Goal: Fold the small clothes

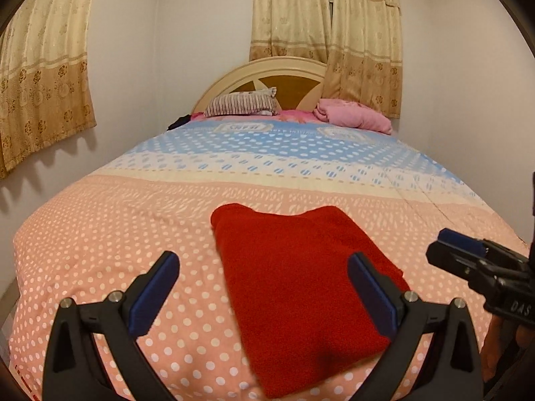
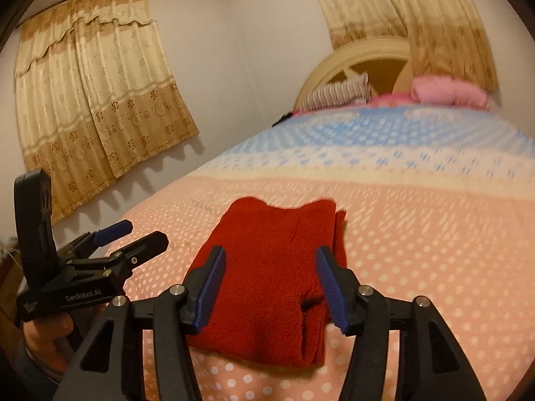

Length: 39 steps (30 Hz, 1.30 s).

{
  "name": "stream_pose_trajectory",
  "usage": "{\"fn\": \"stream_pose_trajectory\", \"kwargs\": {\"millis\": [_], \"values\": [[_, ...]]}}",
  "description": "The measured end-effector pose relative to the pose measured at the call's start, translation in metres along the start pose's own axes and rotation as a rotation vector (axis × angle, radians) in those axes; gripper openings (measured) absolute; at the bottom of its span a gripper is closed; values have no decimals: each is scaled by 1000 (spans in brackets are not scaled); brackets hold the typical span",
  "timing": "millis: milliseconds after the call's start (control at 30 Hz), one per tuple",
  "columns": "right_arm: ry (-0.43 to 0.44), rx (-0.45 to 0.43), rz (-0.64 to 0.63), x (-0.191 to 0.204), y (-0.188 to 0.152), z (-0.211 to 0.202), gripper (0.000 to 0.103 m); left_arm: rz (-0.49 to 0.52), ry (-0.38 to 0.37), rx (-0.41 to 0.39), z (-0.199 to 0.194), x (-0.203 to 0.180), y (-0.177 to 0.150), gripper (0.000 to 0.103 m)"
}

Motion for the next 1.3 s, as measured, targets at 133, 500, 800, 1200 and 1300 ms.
{"fn": "stream_pose_trajectory", "kwargs": {"millis": [133, 500, 800, 1200, 1300], "values": [[-10, -17, -18, 5, 1, -9, 58, 1, -3, -5, -2, -3, 0, 103], [-38, -22, -1, 4, -3, -16, 59, 10, -2, -2, -2, -8, -2, 103], [-40, -17, -5, 9, -7, -18, 60, 5, -2, 3, -1, -8, -3, 103], [-38, -28, -9, 13, -5, -22, 60, 5, -4, 5, 0, -8, -5, 103], [-35, -27, -11, 13, -5, -22, 60, 5, -5, 6, 0, -8, -4, 103]]}}
Point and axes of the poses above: each gripper's, at about its wrist camera, not at the fingertips, and z roughly the way its jaws point, x to its left, y to its top, the point moved 2 cm from there along z, roughly the way its jaws point, and after that the axes turned 1 degree about -x, right-handed, at the moved point
